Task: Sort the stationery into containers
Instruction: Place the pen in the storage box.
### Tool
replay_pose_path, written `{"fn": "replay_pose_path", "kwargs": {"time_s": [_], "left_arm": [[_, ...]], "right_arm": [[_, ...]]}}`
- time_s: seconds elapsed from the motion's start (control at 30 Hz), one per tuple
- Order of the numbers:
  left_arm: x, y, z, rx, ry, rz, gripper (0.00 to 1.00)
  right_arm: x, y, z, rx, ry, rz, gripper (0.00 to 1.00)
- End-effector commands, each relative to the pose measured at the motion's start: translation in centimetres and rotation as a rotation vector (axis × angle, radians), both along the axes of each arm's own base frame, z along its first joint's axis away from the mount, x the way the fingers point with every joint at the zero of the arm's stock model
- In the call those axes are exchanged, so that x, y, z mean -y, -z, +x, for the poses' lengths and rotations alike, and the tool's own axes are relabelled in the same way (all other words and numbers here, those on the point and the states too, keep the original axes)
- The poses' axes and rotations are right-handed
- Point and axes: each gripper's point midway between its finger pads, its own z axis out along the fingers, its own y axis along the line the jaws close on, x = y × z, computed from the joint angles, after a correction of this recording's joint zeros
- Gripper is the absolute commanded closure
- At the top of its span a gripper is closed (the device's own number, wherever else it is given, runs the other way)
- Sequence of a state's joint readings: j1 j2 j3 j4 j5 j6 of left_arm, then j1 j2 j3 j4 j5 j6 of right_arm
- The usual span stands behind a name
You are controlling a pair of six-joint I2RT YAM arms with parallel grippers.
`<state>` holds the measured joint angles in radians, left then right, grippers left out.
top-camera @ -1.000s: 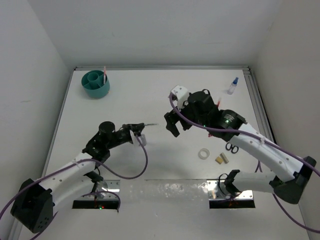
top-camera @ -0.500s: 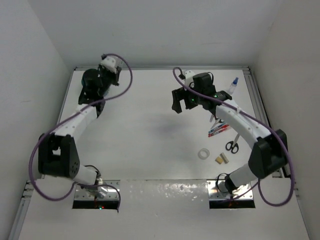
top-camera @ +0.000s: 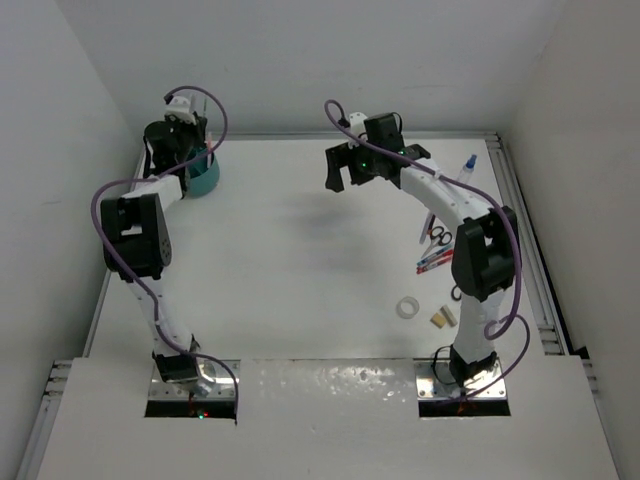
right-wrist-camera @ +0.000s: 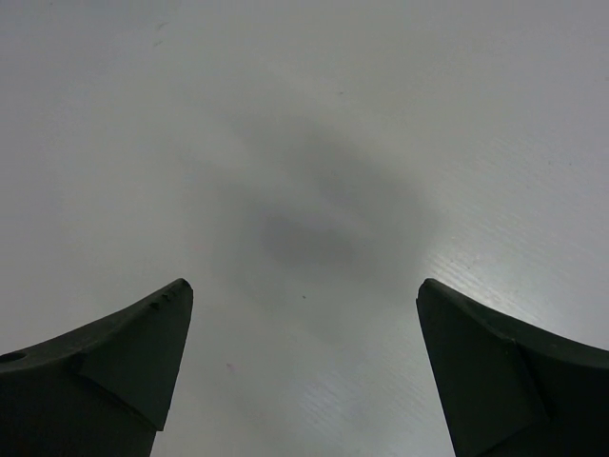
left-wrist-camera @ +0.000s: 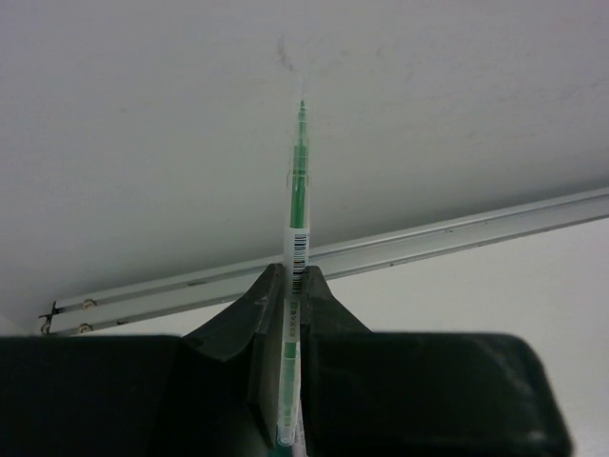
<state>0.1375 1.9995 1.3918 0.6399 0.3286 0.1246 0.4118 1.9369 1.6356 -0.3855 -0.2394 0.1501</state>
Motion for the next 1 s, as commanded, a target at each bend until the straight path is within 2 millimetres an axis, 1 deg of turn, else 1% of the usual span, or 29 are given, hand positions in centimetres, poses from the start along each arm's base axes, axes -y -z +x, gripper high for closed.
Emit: {"fn": "replay_pose_path", "kwargs": {"time_s": [0.0, 0.03, 0.07, 0.17, 0.2, 0.3, 0.33, 0.37, 0.43, 0.47, 0.5, 0.57, 0.7, 0.97], "left_arm": [[-0.6, -2.8, 1.1, 0.128, 0.043, -0.001, 1.00], [-0.7, -2.5, 1.2, 0.126, 0.044, -0.007, 1.00], [-0.9, -1.6, 1.4, 0.119, 0.044, -0.017, 1.00], [-1.0, 0.0, 1.5, 0.106, 0.050, -0.032, 1.00], [-1.0, 1.0, 1.6, 0.093, 0.050, -0.038, 1.00], [-1.2, 1.7, 1.9, 0.088, 0.041, -0.058, 1.00], [-1.2, 2.2, 2.0, 0.082, 0.041, -0.063, 1.00], [-1.1, 2.3, 2.1, 0.085, 0.044, -0.063, 1.00], [-1.2, 3.2, 2.2, 0.072, 0.044, -0.065, 1.00], [-1.2, 3.3, 2.2, 0.070, 0.043, -0.064, 1.00], [-1.2, 4.1, 2.1, 0.056, 0.043, -0.064, 1.00], [-1.5, 4.9, 1.8, 0.046, 0.030, -0.058, 1.00], [-1.8, 5.8, 1.5, 0.028, 0.017, -0.051, 1.00], [-2.4, 6.5, 1.3, 0.008, -0.001, -0.043, 1.00]], "right_arm": [[0.2, -1.0, 0.7, 0.005, 0.014, 0.009, 0.01], [0.4, -0.9, 0.8, 0.000, 0.024, 0.006, 0.01], [0.5, -0.8, 0.8, -0.006, 0.031, 0.008, 0.01], [0.7, -0.7, 0.6, -0.020, 0.034, 0.001, 0.01], [1.0, -0.4, 0.6, -0.028, 0.040, -0.008, 0.01], [1.3, -0.5, 0.4, -0.038, 0.047, -0.025, 0.01], [1.3, -0.5, 0.3, -0.042, 0.048, -0.028, 0.01], [1.4, -0.4, 0.2, -0.049, 0.051, -0.033, 0.01], [1.6, -0.4, 0.0, -0.051, 0.059, -0.042, 0.01], [1.7, -0.5, 0.0, -0.050, 0.062, -0.043, 0.01], [1.8, -0.5, -0.1, -0.050, 0.065, -0.047, 0.01], [2.1, -0.7, -0.2, -0.049, 0.074, -0.053, 0.01], [2.2, -0.6, -0.6, -0.055, 0.076, -0.056, 0.01], [2.0, -0.5, -0.8, -0.060, 0.070, -0.061, 0.01]]}}
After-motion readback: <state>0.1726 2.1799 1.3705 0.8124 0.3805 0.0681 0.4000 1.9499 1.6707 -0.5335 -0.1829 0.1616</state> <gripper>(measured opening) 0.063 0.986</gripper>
